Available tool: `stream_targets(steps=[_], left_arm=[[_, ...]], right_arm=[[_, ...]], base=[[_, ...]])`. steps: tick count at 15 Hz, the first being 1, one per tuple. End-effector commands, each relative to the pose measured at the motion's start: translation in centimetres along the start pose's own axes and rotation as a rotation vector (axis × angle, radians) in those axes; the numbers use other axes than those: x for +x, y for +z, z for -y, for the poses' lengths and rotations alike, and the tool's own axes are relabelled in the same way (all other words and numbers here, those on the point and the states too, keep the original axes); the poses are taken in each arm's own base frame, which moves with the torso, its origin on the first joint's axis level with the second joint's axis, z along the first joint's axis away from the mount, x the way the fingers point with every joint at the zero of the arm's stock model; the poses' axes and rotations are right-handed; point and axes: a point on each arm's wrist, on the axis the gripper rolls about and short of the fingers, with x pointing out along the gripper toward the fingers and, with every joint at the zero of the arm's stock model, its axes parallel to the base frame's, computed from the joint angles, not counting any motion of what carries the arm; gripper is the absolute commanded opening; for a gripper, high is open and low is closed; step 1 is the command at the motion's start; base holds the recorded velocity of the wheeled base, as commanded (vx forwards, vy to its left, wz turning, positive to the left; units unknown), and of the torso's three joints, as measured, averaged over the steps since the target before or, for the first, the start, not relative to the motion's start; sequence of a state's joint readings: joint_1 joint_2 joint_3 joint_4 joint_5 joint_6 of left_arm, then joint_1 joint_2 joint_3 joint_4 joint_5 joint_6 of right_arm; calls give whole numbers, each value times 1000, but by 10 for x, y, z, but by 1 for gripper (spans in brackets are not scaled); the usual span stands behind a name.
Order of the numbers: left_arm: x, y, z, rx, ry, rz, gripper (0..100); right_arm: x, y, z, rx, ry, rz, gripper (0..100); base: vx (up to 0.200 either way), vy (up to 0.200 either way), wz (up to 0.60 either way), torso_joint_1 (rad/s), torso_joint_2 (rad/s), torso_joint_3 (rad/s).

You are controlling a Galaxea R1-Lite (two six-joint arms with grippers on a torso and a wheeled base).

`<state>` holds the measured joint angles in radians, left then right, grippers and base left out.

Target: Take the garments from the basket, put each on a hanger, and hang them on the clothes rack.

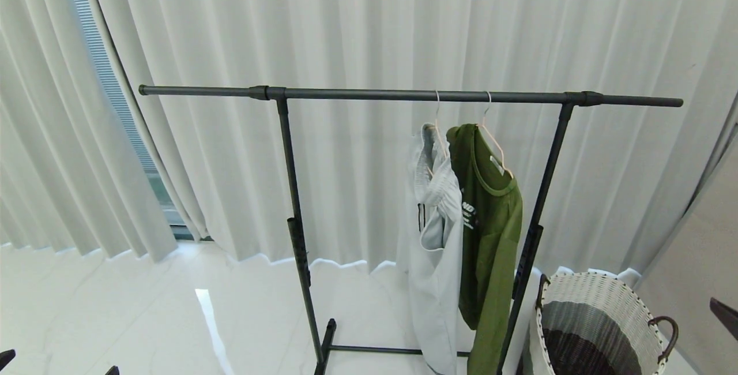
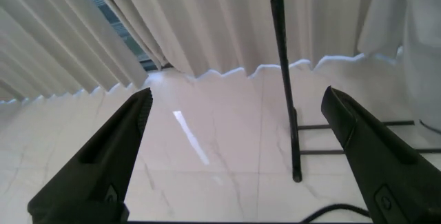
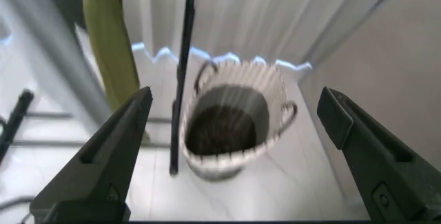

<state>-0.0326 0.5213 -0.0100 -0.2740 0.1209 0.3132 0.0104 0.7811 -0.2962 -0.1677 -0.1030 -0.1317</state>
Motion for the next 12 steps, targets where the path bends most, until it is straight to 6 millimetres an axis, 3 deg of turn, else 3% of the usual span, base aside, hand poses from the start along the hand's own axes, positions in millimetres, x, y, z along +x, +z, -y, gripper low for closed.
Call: stream_targets(steps=[1,3,6,10,12], left_arm=[[-23,-20,3,-11,37,77,100],[-32,-27,3,-15,90,93,100],[-42,-32,3,-54,153,204,100],[-46,-34,4,-144,179,249,100],[-46,-34,5,-95,153,255,100]], right_arm=[[-14,-25,-2,-3,-8,18,100],[-19,-38,-2,1,-26,19,100],[-26,-56,-2,-6,-77,23,100],[-48,-101,-9,-3,-104,85,100],[-54,-103,-8,9,-132,127,100]], base=[[-200,0,0,2,2,7],[-200,0,0,5,0,0],[0,0,0,0,0,0],[0,0,0,0,0,0],[0,0,0,0,0,0]])
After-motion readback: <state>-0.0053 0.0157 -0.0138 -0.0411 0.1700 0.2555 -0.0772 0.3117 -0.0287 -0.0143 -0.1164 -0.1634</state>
